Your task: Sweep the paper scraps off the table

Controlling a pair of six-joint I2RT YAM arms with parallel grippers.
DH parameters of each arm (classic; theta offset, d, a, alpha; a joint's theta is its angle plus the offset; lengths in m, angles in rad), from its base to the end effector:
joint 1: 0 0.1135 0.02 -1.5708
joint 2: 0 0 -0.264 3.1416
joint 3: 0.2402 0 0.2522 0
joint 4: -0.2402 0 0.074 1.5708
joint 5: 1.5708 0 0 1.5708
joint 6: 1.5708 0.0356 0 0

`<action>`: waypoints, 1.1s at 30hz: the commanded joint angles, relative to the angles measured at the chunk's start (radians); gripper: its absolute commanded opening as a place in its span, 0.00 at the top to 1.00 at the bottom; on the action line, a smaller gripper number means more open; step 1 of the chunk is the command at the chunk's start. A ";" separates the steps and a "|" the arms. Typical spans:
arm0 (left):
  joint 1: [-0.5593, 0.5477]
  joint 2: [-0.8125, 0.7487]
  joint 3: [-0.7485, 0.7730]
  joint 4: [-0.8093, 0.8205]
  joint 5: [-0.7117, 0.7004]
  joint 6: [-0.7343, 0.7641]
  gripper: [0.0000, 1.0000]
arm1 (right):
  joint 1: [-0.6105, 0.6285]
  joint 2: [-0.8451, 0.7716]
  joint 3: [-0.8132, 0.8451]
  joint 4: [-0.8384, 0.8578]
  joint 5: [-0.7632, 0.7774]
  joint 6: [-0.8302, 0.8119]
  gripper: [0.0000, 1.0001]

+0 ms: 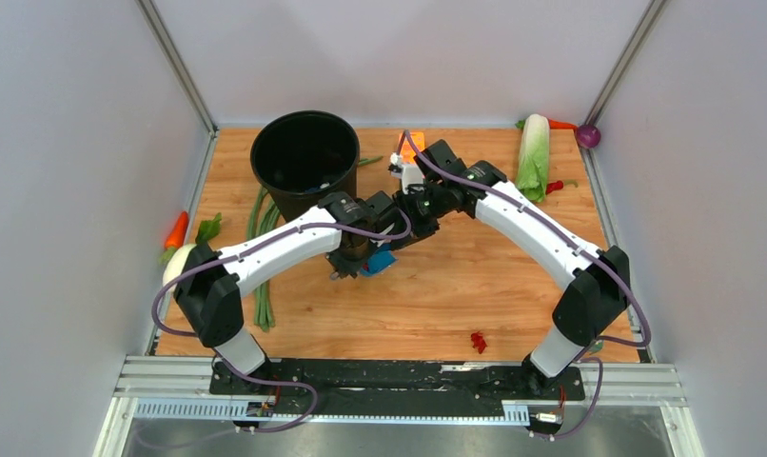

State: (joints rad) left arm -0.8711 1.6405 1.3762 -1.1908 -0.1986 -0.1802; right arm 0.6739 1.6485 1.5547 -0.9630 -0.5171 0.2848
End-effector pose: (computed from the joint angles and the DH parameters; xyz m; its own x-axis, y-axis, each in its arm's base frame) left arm 0.2006 -0.2273 0.2626 -0.7611 0.6314 -0.1487 0.6088 0.7744 0.1721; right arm 0.2559 0.2269 0.3221 -0.8588 -0.3733 -0.3509 -0.5117 0.6590 0.5513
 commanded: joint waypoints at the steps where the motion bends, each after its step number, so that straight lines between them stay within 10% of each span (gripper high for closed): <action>1: -0.017 -0.053 0.067 0.069 -0.004 0.001 1.00 | 0.041 -0.046 0.074 0.066 -0.107 0.022 1.00; 33: -0.017 -0.176 0.280 -0.023 -0.030 -0.048 1.00 | -0.034 -0.168 0.278 -0.183 0.282 0.033 1.00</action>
State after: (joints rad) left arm -0.8833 1.5105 1.5929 -1.2270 -0.2363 -0.2066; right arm 0.6445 1.5242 1.7988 -1.0916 -0.2878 0.3046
